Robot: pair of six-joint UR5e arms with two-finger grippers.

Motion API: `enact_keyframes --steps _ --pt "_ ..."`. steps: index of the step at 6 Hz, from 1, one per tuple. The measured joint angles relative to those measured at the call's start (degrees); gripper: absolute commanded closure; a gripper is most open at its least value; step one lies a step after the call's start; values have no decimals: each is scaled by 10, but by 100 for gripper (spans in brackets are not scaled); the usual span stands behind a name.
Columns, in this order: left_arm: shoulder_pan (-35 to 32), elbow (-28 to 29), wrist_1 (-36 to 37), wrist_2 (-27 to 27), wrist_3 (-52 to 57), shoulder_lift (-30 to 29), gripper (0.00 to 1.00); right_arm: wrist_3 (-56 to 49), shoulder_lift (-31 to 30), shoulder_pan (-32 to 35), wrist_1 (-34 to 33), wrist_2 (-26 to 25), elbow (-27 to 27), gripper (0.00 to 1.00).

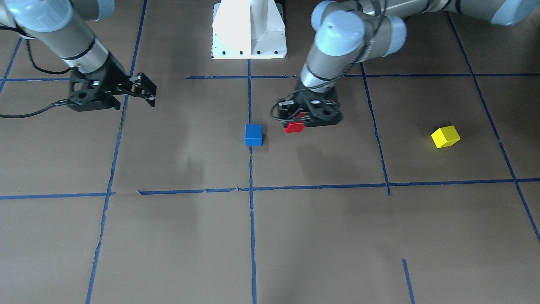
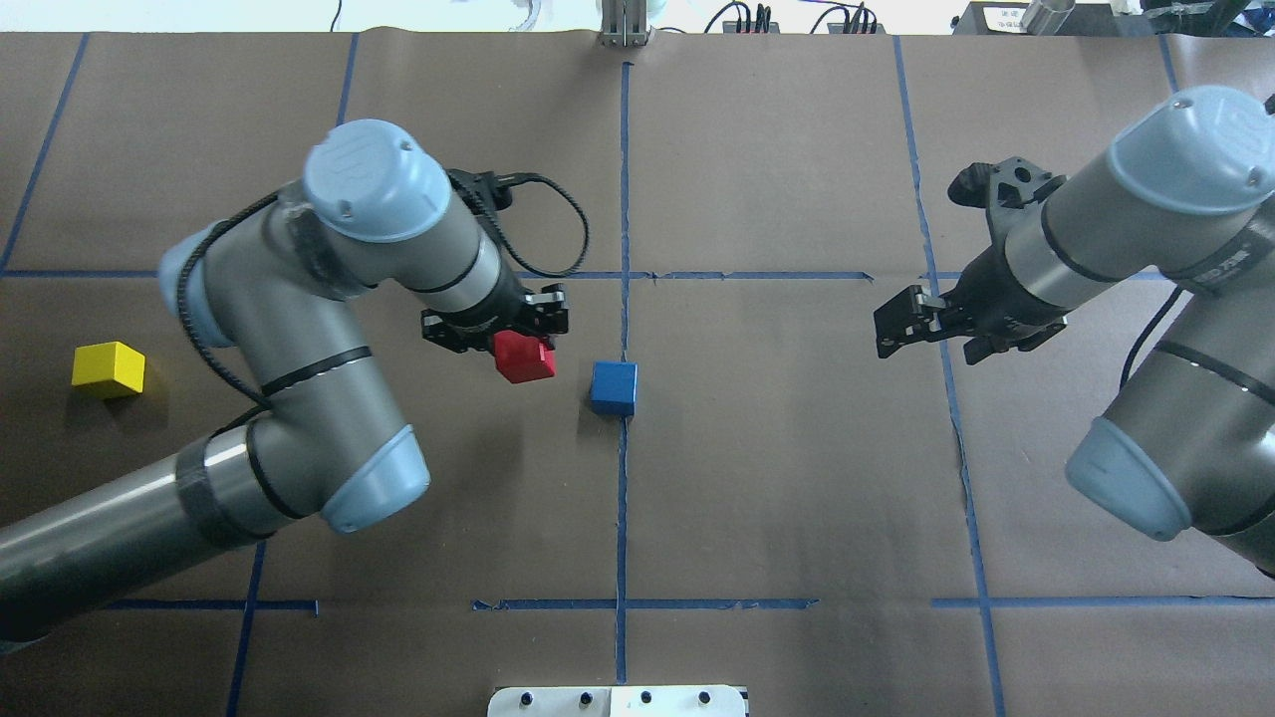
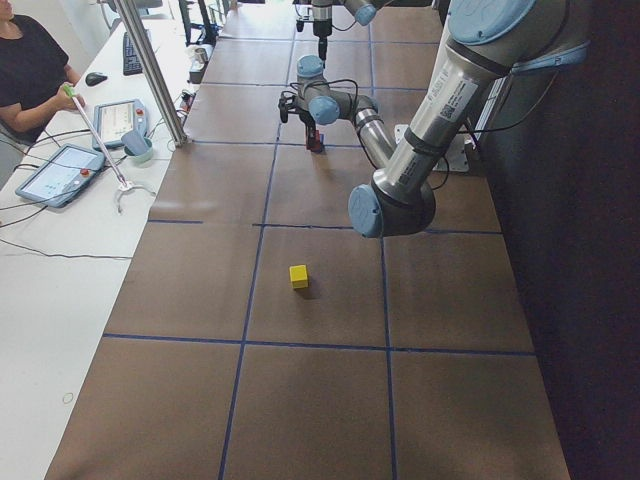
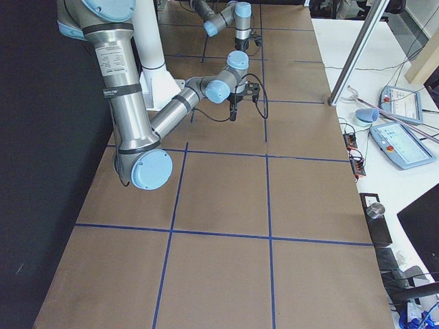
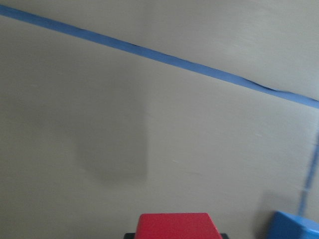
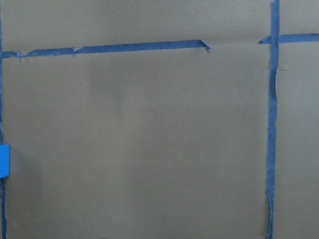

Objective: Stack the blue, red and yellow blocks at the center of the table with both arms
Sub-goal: 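Carry the red cube with the left gripper over the blue cube, then lower the red cube onto the blue cube and open the left gripper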

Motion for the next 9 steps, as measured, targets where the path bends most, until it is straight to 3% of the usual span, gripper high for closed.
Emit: enact_keyframes --steps 2,5,9 --pt "24 56 19 30 56 -57 100 -33 -14 20 1 17 1 0" --pt "41 70 65 49 103 -82 100 -32 -13 20 1 18 1 0" --pt "67 88 65 97 107 -95 94 -30 -12 19 2 17 1 0"
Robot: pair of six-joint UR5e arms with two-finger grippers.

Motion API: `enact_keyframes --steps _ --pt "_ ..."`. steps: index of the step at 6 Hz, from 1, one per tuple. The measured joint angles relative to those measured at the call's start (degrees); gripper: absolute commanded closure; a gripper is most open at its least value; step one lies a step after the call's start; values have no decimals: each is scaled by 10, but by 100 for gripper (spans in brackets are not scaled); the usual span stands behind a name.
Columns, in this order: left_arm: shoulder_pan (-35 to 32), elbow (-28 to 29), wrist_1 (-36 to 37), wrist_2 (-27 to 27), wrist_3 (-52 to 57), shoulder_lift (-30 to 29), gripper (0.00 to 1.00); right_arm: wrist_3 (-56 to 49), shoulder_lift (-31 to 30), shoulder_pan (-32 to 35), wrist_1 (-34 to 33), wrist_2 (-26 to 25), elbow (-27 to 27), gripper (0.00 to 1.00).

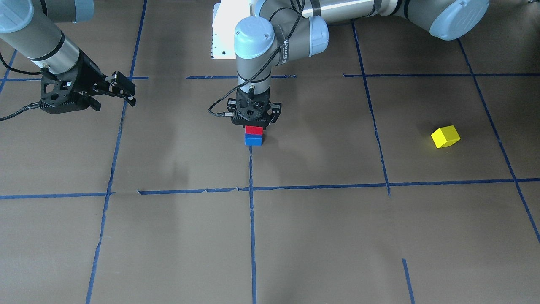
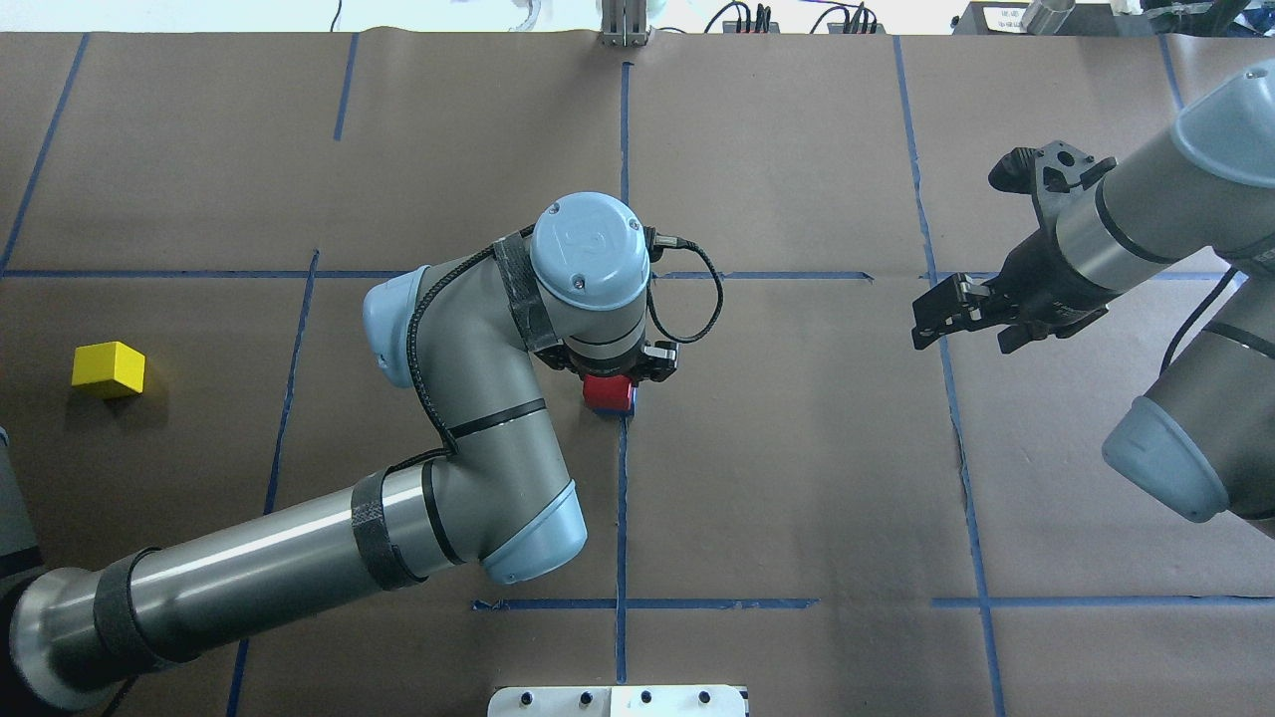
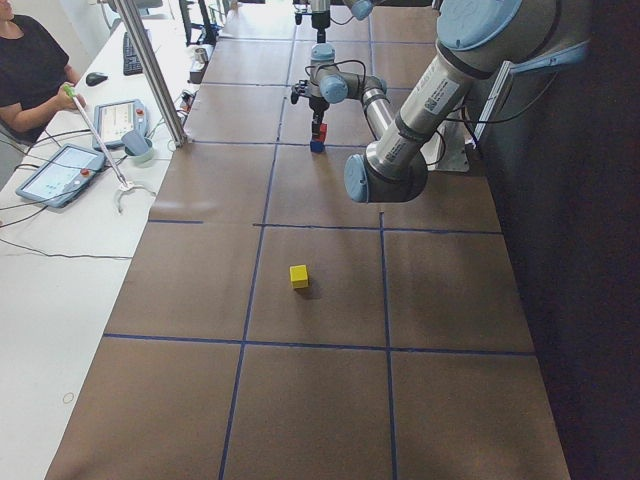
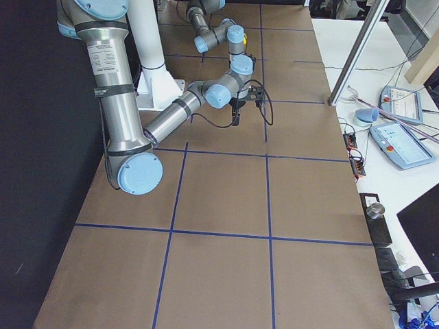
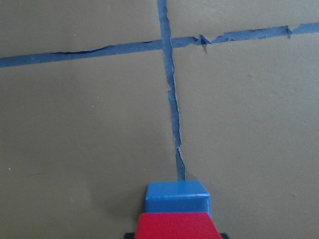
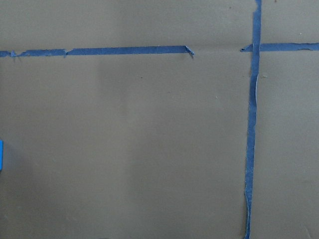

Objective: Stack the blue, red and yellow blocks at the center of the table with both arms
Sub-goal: 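Lower the red cube onto the blue cube and open the left gripper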

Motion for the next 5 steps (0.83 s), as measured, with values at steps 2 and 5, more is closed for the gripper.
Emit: enact_keyframes --steps 2,5 --pt "0 1 -4 11 1 -1 88 0 0 0 0 -1 0 0" --pt "2 0 -6 26 10 -2 1 0 0 -1 0 -1 0 0"
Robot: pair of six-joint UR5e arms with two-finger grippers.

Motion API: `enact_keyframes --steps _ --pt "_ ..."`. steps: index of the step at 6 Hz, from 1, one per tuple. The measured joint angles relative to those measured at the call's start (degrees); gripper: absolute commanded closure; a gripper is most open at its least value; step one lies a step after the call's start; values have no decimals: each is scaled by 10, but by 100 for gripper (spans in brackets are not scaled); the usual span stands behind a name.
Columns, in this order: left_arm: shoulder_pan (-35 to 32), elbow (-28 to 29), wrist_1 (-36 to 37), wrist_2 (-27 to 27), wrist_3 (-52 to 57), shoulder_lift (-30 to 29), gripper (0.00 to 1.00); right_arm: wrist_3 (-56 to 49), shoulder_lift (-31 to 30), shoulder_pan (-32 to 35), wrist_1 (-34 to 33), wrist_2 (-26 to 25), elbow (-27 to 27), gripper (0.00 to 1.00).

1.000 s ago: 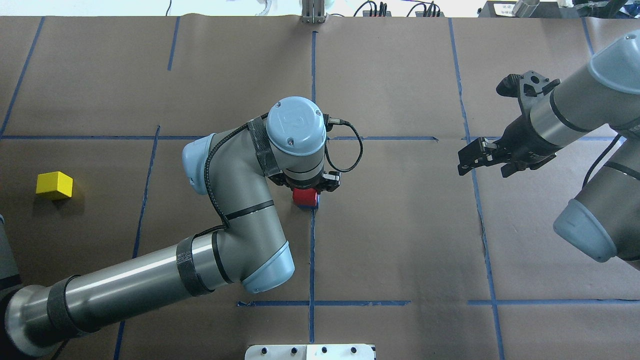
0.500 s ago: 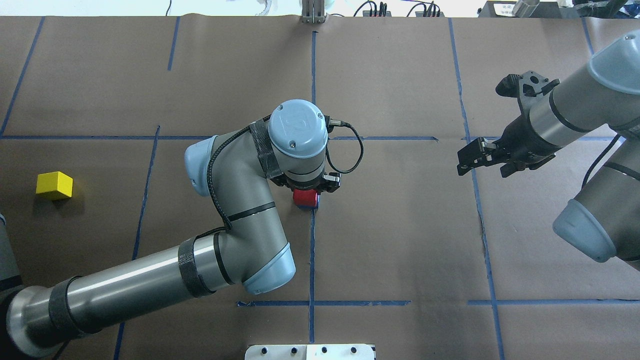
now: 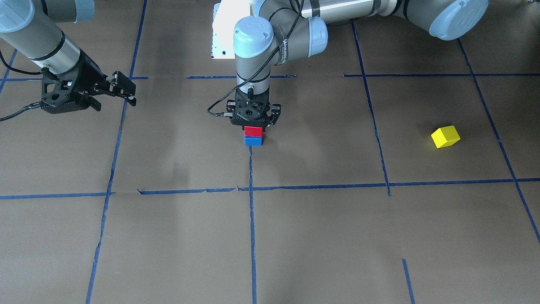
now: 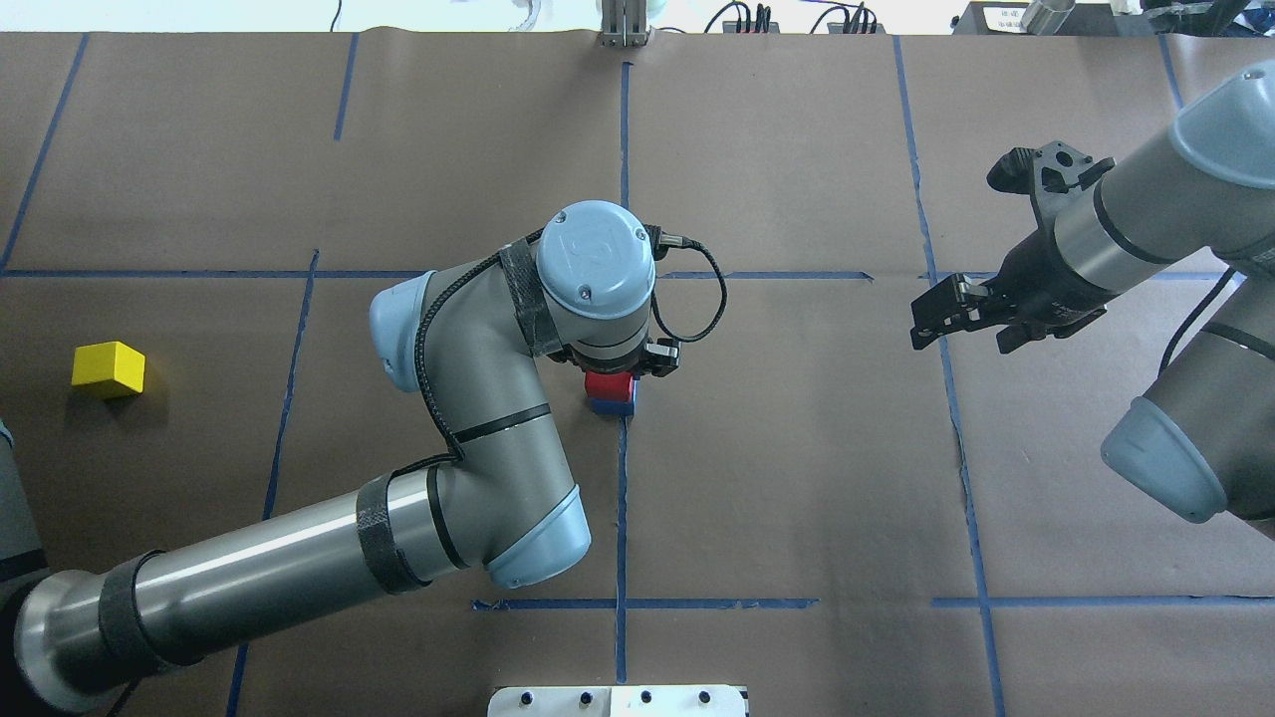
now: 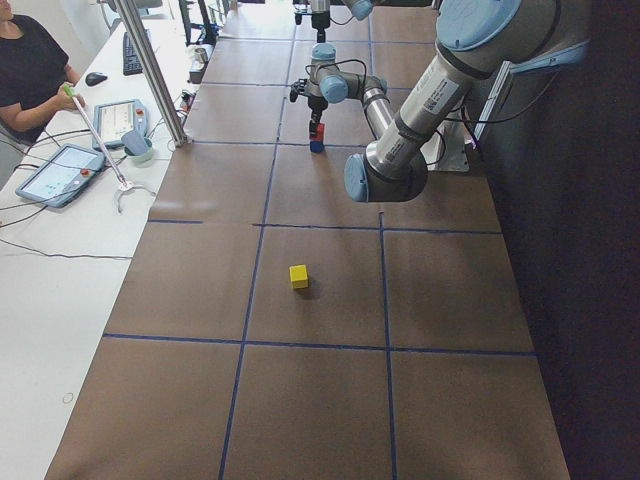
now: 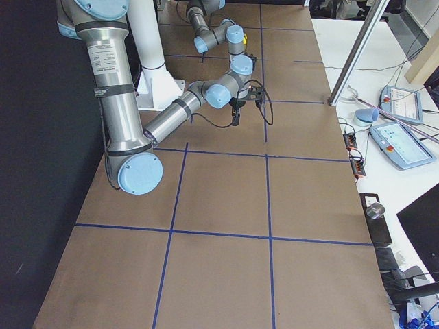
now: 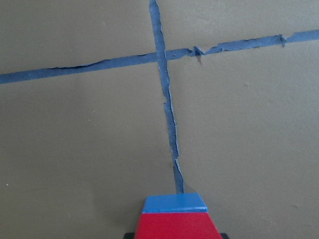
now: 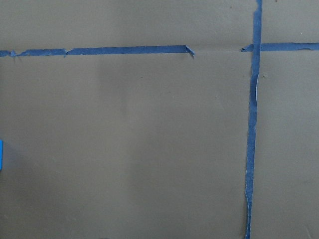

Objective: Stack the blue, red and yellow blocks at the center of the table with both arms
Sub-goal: 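Lower the red cube onto the blue cube and open the left gripper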

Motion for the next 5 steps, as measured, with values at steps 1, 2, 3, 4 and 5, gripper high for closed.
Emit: enact_keyframes --steps 1,2,3,4,5 --pt "2 0 0 4 2 0 0 0 0 0 0 0 -1 0" --pt "4 0 0 6 2 -1 0 1 0 -1 0 0 -2 0" --pt "4 -1 1 7 3 -2 0 1 0 -2 0 0 -3 0" --pt "3 -15 4 7 3 -2 0 1 0 -4 0 0 -5 0" --pt "-8 -51 8 4 4 11 0 1 0 -4 0 0 -6 0"
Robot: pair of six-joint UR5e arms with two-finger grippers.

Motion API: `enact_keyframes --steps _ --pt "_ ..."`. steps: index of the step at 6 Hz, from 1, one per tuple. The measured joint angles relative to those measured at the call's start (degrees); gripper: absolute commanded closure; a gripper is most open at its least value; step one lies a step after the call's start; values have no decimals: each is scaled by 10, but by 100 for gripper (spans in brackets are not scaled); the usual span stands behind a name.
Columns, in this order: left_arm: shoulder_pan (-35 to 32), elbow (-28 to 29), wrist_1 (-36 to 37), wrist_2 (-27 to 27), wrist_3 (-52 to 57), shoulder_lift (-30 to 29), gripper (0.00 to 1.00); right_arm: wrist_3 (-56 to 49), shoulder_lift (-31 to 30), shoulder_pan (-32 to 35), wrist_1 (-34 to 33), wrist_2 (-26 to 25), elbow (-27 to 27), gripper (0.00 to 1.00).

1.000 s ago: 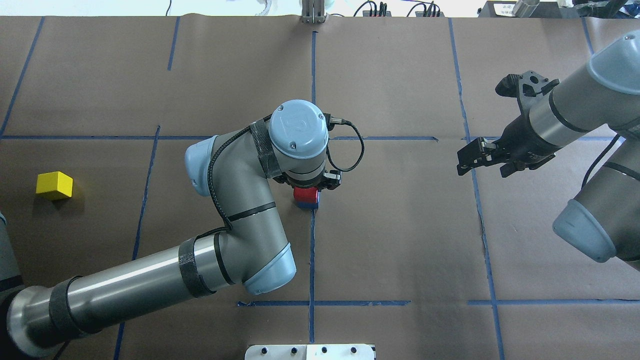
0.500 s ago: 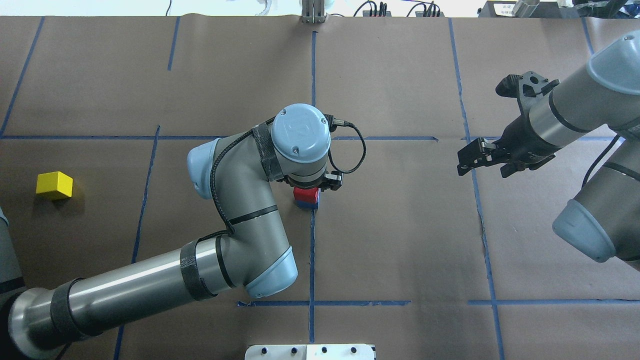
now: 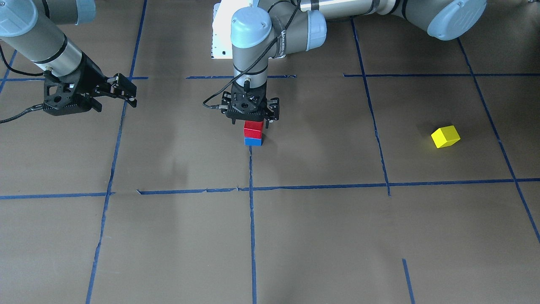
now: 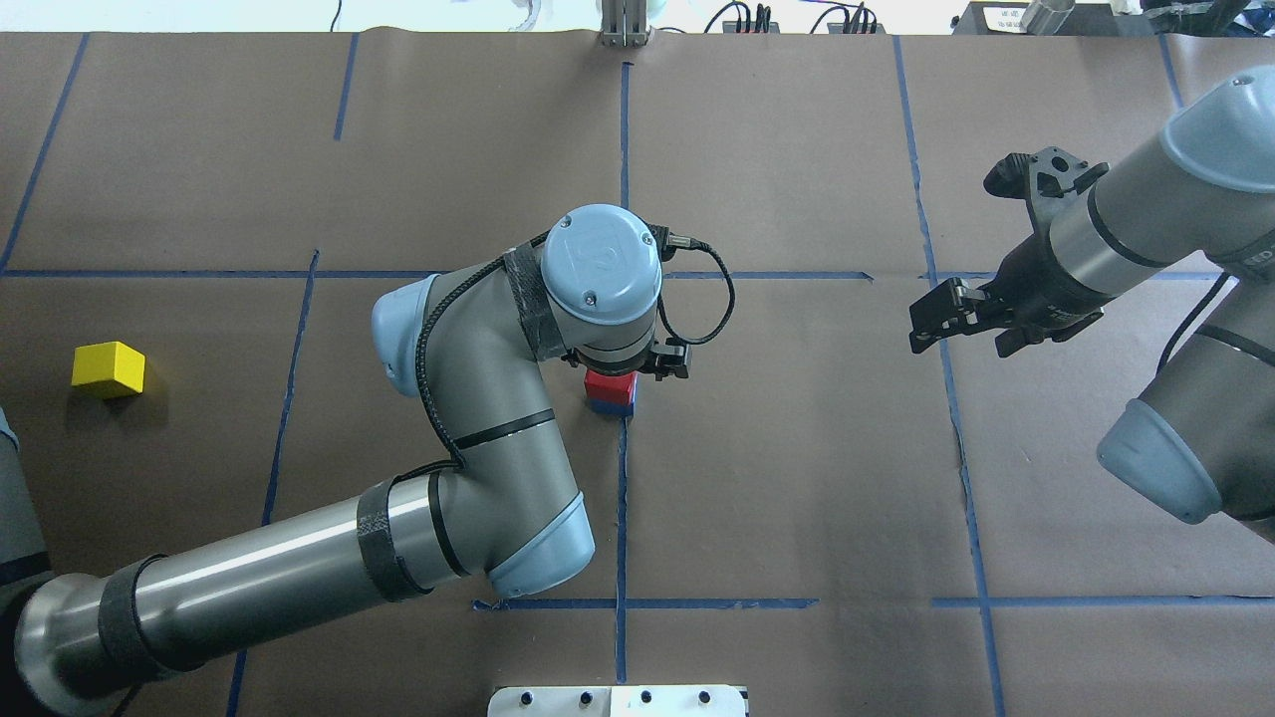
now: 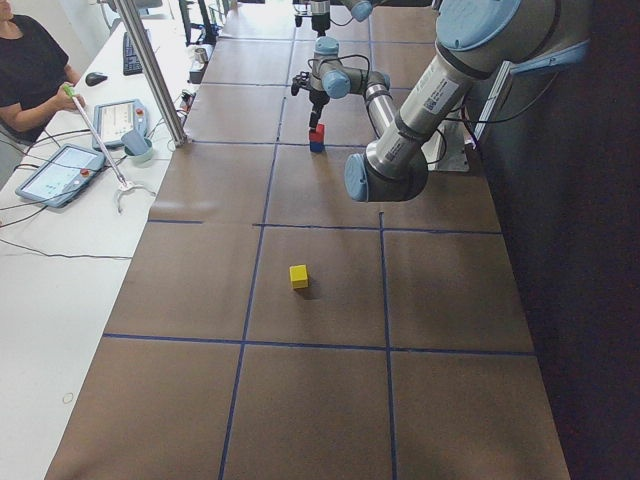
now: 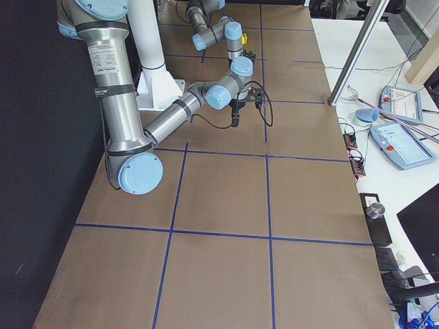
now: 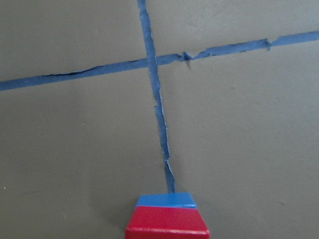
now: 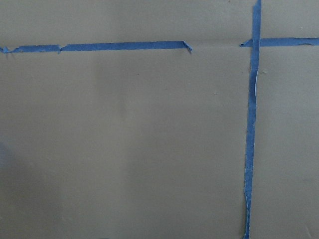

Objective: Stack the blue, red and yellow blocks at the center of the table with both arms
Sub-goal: 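Lower the red cube onto the blue cube and open the left gripper, then move the left gripper down onto the yellow cube and close it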

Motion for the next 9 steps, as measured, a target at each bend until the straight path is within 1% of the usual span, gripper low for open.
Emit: enact_keyframes --steps 1,2,3,4,5,6,7,8,9 --pt "-23 -60 1 -10 15 42 0 0 0 0 0 0 0 0" --pt "-53 -119 2 -31 49 95 0 0 0 0 0 0 0 0" --pt "-90 -171 1 -64 105 156 0 0 -1 1 0 0 2 0" --pt "-133 -214 -2 -100 168 233 0 0 -1 2 0 0 4 0" --pt "-177 -243 -8 -134 217 313 0 0 -2 2 0 0 5 0" --pt "-225 -254 -12 -172 249 382 0 0 -3 3 0 -1 6 0" --pt "-273 -252 -13 -212 259 440 0 0 -4 2 0 -1 7 0" --pt "-317 -227 -14 -248 260 472 0 0 -5 2 0 -2 7 0" --pt "-354 -185 -20 -292 258 481 0 0 -5 2 0 -2 7 0"
